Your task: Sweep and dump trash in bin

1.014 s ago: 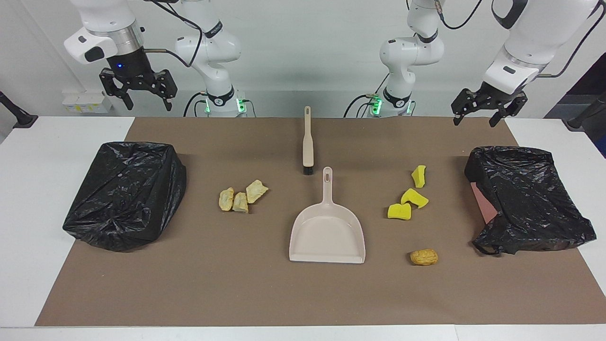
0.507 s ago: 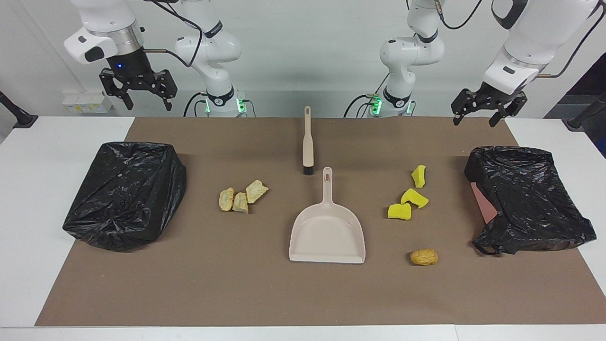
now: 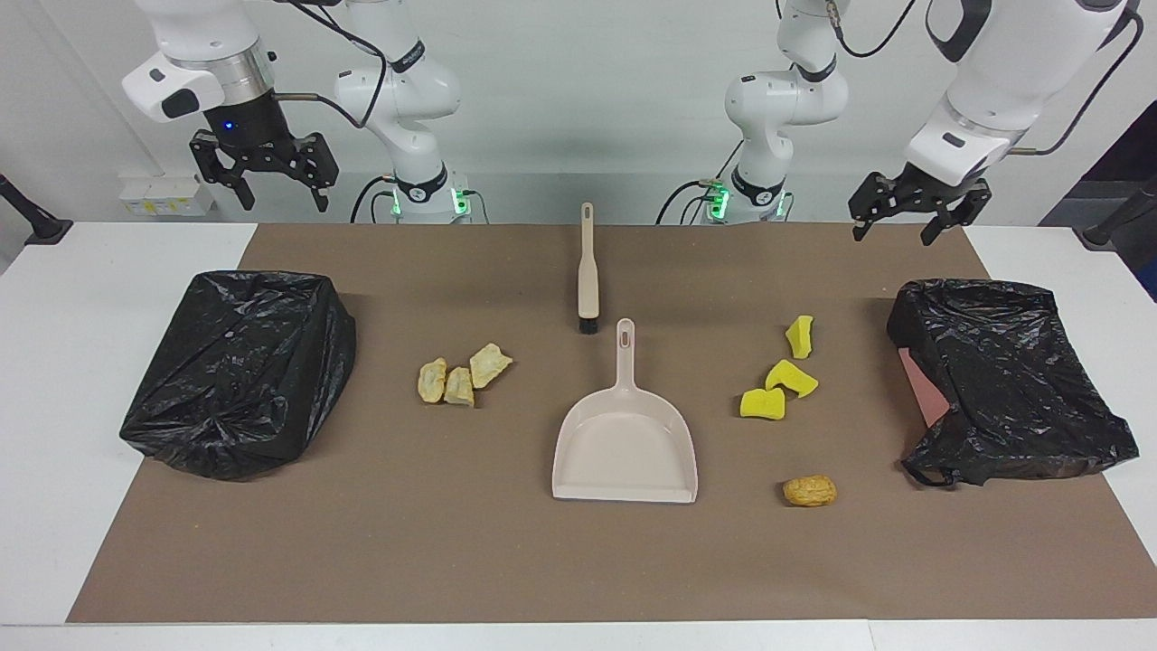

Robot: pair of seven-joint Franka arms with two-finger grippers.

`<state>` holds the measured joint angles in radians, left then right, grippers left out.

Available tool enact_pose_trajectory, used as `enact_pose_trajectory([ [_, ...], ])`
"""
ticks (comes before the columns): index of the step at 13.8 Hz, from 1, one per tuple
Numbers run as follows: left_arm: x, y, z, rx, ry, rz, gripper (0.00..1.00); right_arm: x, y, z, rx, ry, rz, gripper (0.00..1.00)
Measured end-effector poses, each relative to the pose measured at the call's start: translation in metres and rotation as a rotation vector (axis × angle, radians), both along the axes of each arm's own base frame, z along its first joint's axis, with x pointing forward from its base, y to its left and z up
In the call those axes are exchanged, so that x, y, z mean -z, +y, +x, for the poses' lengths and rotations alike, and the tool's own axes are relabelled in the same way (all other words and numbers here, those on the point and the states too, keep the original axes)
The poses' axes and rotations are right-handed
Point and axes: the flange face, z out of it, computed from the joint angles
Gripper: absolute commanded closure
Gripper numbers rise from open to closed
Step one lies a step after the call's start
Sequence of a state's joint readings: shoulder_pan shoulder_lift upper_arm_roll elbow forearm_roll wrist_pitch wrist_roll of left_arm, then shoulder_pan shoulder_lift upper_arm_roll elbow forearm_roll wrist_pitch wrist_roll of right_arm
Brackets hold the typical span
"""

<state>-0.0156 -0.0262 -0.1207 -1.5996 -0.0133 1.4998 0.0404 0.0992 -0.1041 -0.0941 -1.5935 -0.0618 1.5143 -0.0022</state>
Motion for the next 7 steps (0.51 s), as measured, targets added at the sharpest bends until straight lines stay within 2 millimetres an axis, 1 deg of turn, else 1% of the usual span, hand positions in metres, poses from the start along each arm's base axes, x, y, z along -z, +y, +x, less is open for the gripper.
enact_pose_trajectory([
  [2,0.02,-0.034,-0.004,0.058,0.008,-0.009,0.0,0.0,0.0,0.0,0.0,0.0,0.0,0.0],
  [4,0.047,-0.075,-0.015,0.088,0.003,-0.029,0.0,0.0,-0.003,0.0,0.005,0.0,0.0,0.0],
  [7,0.084,-0.132,-0.045,0.071,-0.003,-0.046,0.0,0.0,-0.002,0.0,0.002,0.001,0.0,0.0],
])
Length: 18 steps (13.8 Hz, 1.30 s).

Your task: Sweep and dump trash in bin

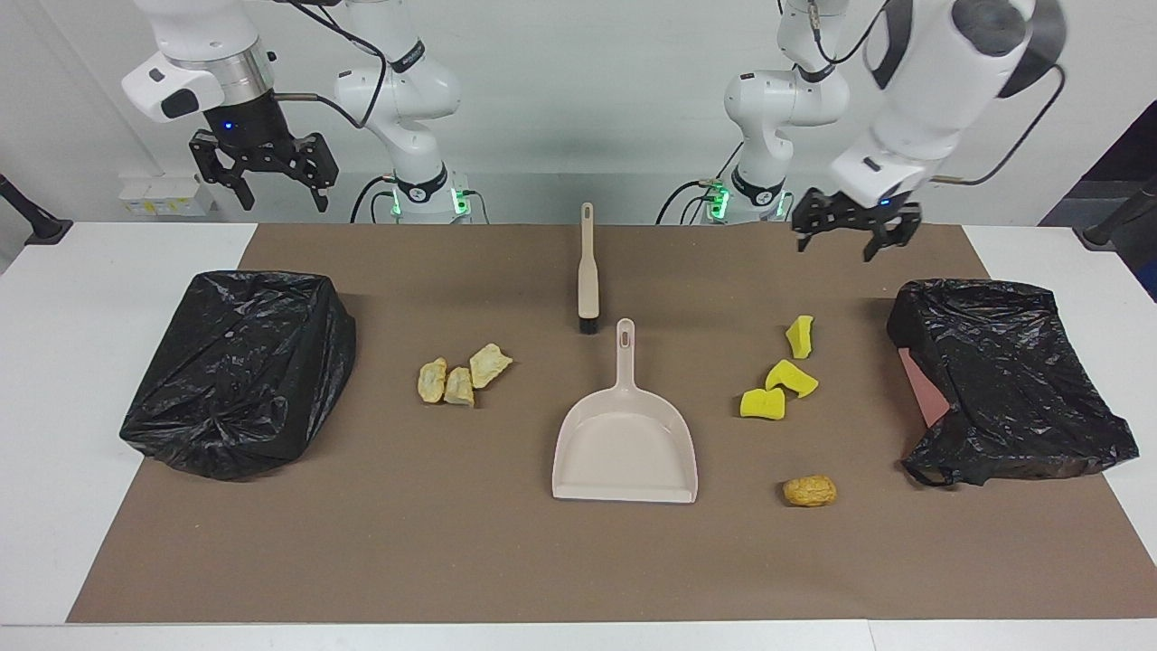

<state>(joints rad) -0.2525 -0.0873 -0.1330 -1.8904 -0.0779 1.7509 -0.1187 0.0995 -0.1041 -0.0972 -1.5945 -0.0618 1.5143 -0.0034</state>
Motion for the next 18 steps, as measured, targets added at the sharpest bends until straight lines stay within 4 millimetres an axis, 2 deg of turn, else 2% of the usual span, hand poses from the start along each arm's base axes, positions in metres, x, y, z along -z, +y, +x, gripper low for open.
enact_pose_trajectory([
  [2,0.022,-0.033,-0.024,-0.019,0.031,-0.025,0.0,0.001,0.001,0.0,-0.002,0.003,0.0,0.0],
  [5,0.065,-0.085,-0.063,-0.072,0.047,-0.055,0.0,0.004,0.001,0.0,-0.004,0.01,0.0,0.0],
  [7,0.095,-0.124,-0.098,-0.106,0.017,-0.067,0.0,0.007,0.002,0.0,-0.015,0.017,0.0,0.0],
  [9,0.126,-0.16,-0.142,-0.11,-0.006,-0.078,0.0,0.009,0.004,0.0,-0.037,0.021,-0.001,0.0],
  [12,0.157,-0.193,-0.194,-0.084,-0.008,-0.078,0.0,0.01,0.007,0.0,-0.057,0.024,-0.001,0.0],
  [16,0.178,-0.221,-0.235,-0.071,0.006,-0.065,0.02,0.016,0.008,0.0,-0.077,0.037,-0.001,0.0],
  [17,0.183,-0.225,-0.245,-0.07,0.01,-0.058,0.34,0.016,0.008,0.0,-0.077,0.038,-0.001,0.0],
  [18,0.188,-0.228,-0.253,-0.074,0.015,-0.05,0.8,0.017,0.008,0.0,-0.078,0.04,-0.001,0.0],
])
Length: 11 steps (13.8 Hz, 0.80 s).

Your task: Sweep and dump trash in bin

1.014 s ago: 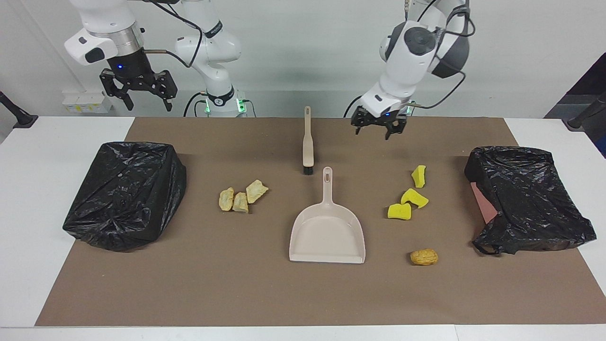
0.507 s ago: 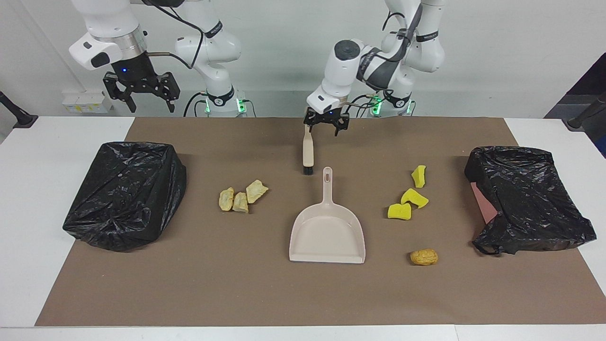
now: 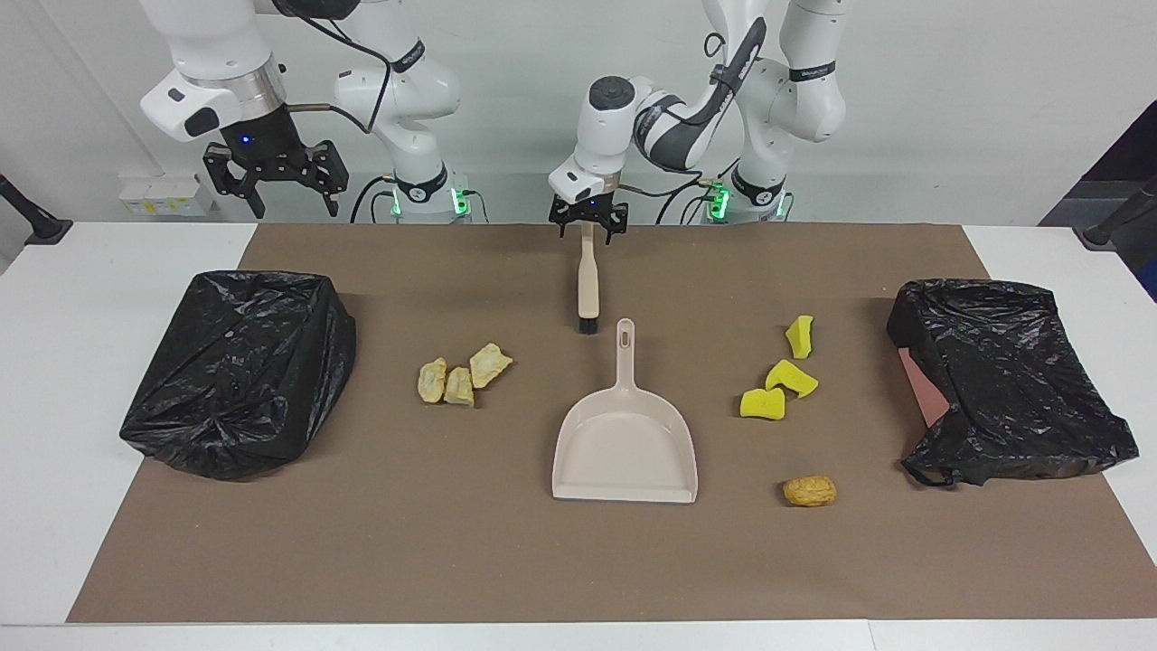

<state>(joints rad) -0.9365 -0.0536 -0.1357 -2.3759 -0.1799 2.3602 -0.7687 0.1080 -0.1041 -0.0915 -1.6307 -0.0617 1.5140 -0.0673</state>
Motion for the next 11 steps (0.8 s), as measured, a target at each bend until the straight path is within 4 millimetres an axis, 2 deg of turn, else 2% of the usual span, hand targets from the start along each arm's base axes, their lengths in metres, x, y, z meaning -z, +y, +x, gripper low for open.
enact_pose_trajectory([
  [1,0.004,-0.001,-0.004,-0.004,0.006,0.008,1.0,0.0,0.0,0.0,-0.001,0.001,0.0,0.0],
  [4,0.01,0.002,0.0,-0.019,0.013,0.018,1.0,0.001,0.0,0.0,-0.002,0.003,0.0,0.0],
  [6,0.008,0.01,0.012,-0.045,0.022,0.028,1.0,0.001,0.0,0.0,-0.002,0.003,0.0,0.0],
  [11,-0.019,0.053,0.063,-0.157,0.073,0.082,1.0,0.003,0.0,0.0,-0.003,0.007,0.0,0.0],
])
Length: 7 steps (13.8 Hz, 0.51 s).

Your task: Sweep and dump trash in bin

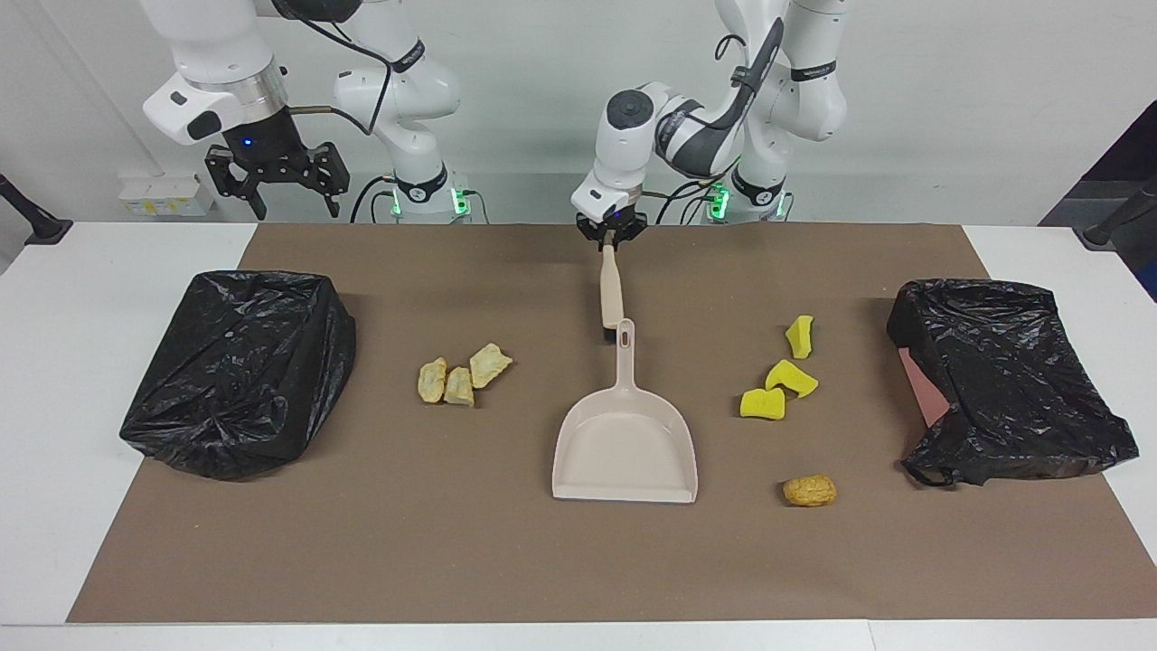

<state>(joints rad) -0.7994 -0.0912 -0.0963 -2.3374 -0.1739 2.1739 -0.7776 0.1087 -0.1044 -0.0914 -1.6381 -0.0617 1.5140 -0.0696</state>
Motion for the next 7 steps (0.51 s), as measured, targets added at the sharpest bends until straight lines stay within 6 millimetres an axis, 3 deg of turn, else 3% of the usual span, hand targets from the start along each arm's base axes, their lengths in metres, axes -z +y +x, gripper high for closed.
enact_pose_trajectory([
  [3,-0.018,0.041,0.028,-0.054,0.011,0.056,1.0,0.004,0.017,0.0,-0.012,0.007,0.0,0.0],
  [7,-0.041,0.105,0.088,-0.181,-0.041,0.098,1.0,0.03,0.109,0.009,0.005,-0.002,-0.008,0.0],
])
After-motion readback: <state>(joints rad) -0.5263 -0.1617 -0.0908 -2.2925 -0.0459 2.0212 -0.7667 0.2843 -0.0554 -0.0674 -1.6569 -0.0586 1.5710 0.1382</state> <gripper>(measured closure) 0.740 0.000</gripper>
